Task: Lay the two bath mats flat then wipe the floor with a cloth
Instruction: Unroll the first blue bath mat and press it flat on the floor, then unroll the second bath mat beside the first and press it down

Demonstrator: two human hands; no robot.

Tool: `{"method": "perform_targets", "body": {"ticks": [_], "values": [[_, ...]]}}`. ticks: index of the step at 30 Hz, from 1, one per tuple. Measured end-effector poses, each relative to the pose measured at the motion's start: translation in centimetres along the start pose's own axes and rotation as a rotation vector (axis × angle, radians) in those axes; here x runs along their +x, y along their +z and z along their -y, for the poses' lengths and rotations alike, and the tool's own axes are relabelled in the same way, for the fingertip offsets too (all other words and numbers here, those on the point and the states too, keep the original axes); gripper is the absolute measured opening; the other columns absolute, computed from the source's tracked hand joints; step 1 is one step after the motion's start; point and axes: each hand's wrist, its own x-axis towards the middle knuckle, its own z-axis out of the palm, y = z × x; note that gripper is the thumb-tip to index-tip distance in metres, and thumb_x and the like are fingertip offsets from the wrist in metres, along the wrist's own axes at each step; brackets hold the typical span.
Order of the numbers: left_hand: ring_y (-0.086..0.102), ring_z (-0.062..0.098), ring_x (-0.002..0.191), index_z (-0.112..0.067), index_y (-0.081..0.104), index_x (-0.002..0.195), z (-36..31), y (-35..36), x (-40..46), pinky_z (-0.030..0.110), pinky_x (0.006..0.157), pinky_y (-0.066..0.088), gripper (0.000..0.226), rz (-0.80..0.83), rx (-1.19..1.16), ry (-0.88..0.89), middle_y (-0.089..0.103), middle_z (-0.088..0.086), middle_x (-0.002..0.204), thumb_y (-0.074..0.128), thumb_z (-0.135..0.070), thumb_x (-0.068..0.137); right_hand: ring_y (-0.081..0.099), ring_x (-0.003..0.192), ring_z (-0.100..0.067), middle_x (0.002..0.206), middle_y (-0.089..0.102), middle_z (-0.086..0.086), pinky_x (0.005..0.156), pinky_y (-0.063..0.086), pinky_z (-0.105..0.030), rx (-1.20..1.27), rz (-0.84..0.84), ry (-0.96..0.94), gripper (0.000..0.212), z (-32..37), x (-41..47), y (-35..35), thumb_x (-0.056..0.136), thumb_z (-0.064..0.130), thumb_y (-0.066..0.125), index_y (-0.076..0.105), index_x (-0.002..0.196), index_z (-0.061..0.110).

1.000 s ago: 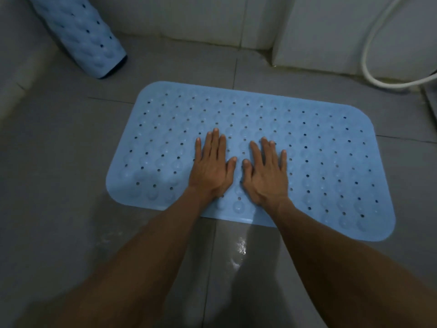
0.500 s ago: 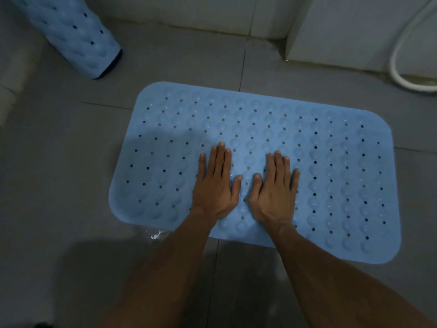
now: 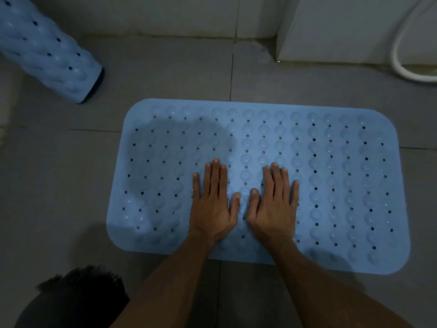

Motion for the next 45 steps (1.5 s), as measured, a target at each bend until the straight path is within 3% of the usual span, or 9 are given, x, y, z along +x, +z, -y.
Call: {"method": "perform_targets", "body": {"ticks": [7, 18, 20, 24, 28, 34, 39, 45], "values": [[-0.004, 0.025, 0.151, -0.005, 0.009, 0.155, 0.2, 0.7, -0.2, 0.053, 0.121, 0.005, 0.072, -0.041, 0.014, 0.019, -0.001, 0.014, 0.163, 0.020, -0.050, 0.100, 0.006, 0.153, -0.019, 0.164, 0.018, -0.005, 0.123, 0.007, -0.051, -0.033, -0.006, 0.000, 0.063, -0.2, -0.1, 0.5, 0.100, 0.042, 0.034, 0.023, 0.156, 0.014], [-0.002, 0.024, 0.151, -0.006, 0.010, 0.155, 0.4, 1.2, -0.4, 0.051, 0.121, 0.000, 0.075, -0.034, 0.013, 0.021, 0.001, 0.012, 0.164, 0.012, -0.053, 0.097, -0.005, 0.153, -0.021, 0.167, 0.003, -0.005, 0.122, -0.005, -0.052, -0.062, 0.048, -0.056, 0.067, -0.7, -0.4, 0.6, 0.101, 0.046, 0.016, 0.009, 0.158, 0.013], [-0.008, 0.023, 0.151, -0.007, 0.003, 0.156, 0.2, 0.4, -0.3, 0.049, 0.121, -0.006, 0.079, 0.026, 0.010, 0.018, -0.006, 0.011, 0.163, 0.005, -0.056, 0.094, -0.010, 0.153, -0.021, 0.166, -0.003, -0.005, 0.121, -0.010, -0.051, -0.050, 0.106, -0.061, 0.067, -0.7, -0.2, 0.0, 0.101, 0.046, 0.016, 0.004, 0.159, 0.013], [-0.018, 0.019, 0.149, -0.015, -0.009, 0.155, 0.3, -3.0, -0.1, 0.045, 0.120, -0.014, 0.071, 0.214, 0.008, -0.024, -0.019, 0.006, 0.162, 0.014, -0.055, 0.101, -0.025, 0.149, -0.023, 0.162, -0.025, -0.004, 0.119, -0.016, -0.051, -0.092, 0.384, -0.067, 0.069, -0.7, 1.1, -2.2, 0.102, 0.048, 0.013, -0.015, 0.156, 0.014], [-0.017, 0.023, 0.149, -0.015, -0.009, 0.155, 0.7, -8.0, -1.9, 0.045, 0.120, -0.014, 0.071, 0.167, 0.064, -0.088, -0.020, 0.007, 0.161, 0.016, -0.054, 0.101, -0.024, 0.149, -0.029, 0.162, -0.026, -0.009, 0.119, -0.013, -0.054, -0.114, 0.585, -0.059, 0.069, 0.6, 2.6, -6.1, 0.103, 0.048, 0.015, -0.011, 0.157, 0.013], [-0.012, 0.024, 0.150, -0.015, -0.002, 0.156, 2.3, -18.1, -4.2, 0.046, 0.120, -0.012, 0.070, 0.024, 0.200, -0.144, -0.014, 0.009, 0.163, 0.018, -0.053, 0.102, -0.019, 0.150, -0.033, 0.163, -0.017, -0.015, 0.118, -0.013, -0.056, -0.030, 0.478, -0.223, 0.064, 7.8, 4.4, -14.3, 0.104, 0.042, 0.018, 0.002, 0.158, 0.012], [-0.006, 0.025, 0.151, -0.014, 0.003, 0.156, 5.4, -27.1, -5.9, 0.045, 0.120, -0.009, 0.068, -0.067, 0.365, -0.244, -0.007, 0.011, 0.163, 0.022, -0.051, 0.102, 0.011, 0.149, -0.034, 0.161, 0.013, -0.016, 0.119, 0.010, -0.049, 0.210, 0.265, -0.369, 0.058, 14.5, 6.1, -22.3, 0.102, 0.042, 0.030, 0.029, 0.152, 0.014], [-0.011, 0.024, 0.150, -0.015, -0.002, 0.156, 9.9, -36.3, -5.9, 0.045, 0.119, -0.012, 0.069, -0.161, 0.397, -0.289, -0.012, 0.010, 0.163, 0.019, -0.052, 0.102, 0.015, 0.148, -0.034, 0.162, 0.014, -0.015, 0.118, 0.019, -0.047, 0.320, 0.194, -0.472, 0.060, 19.0, 7.7, -27.6, 0.102, 0.046, 0.031, 0.023, 0.155, 0.019]]}}
